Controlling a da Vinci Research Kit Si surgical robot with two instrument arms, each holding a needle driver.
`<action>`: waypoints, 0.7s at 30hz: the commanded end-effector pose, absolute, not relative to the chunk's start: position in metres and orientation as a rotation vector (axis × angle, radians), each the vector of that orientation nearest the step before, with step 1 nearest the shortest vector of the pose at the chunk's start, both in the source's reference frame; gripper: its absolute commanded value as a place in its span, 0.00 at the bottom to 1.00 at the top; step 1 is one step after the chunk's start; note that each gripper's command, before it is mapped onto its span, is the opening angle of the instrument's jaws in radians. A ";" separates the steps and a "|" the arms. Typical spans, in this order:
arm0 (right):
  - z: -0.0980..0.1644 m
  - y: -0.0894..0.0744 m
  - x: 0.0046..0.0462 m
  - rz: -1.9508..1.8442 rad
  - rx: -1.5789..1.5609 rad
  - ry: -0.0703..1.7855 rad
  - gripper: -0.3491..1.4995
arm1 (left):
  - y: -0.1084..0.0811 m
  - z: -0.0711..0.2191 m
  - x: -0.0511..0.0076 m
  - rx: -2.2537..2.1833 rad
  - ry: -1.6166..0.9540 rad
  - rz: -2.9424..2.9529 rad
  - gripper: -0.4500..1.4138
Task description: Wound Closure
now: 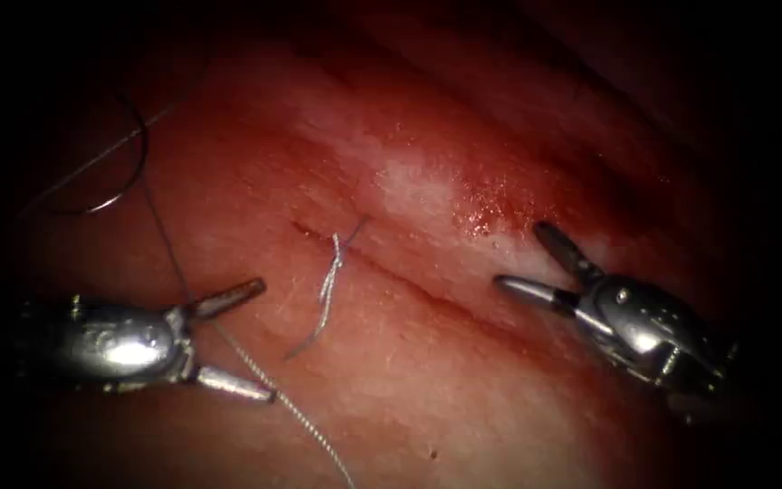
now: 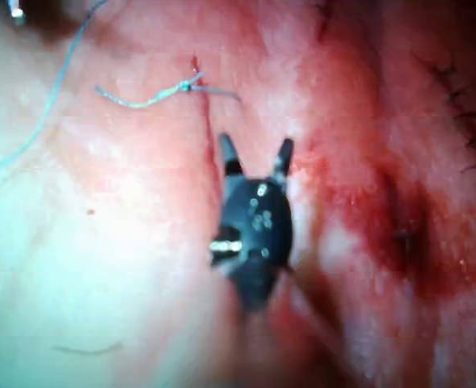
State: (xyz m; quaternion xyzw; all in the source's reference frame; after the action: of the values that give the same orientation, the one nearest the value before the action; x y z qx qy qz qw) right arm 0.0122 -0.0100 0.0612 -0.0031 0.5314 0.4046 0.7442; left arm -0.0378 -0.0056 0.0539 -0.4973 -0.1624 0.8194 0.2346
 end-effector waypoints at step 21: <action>0.062 -0.011 0.0147 0.859 0.003 1.166 0.65 | -0.010 0.064 -0.0389 -0.815 -0.515 2.429 0.57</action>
State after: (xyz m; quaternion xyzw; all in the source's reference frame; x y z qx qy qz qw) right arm 0.0140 -0.0103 0.0610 0.0003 0.5328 0.3931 0.7495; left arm -0.0383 -0.0098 0.0639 -0.2978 -0.1892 0.8986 0.2607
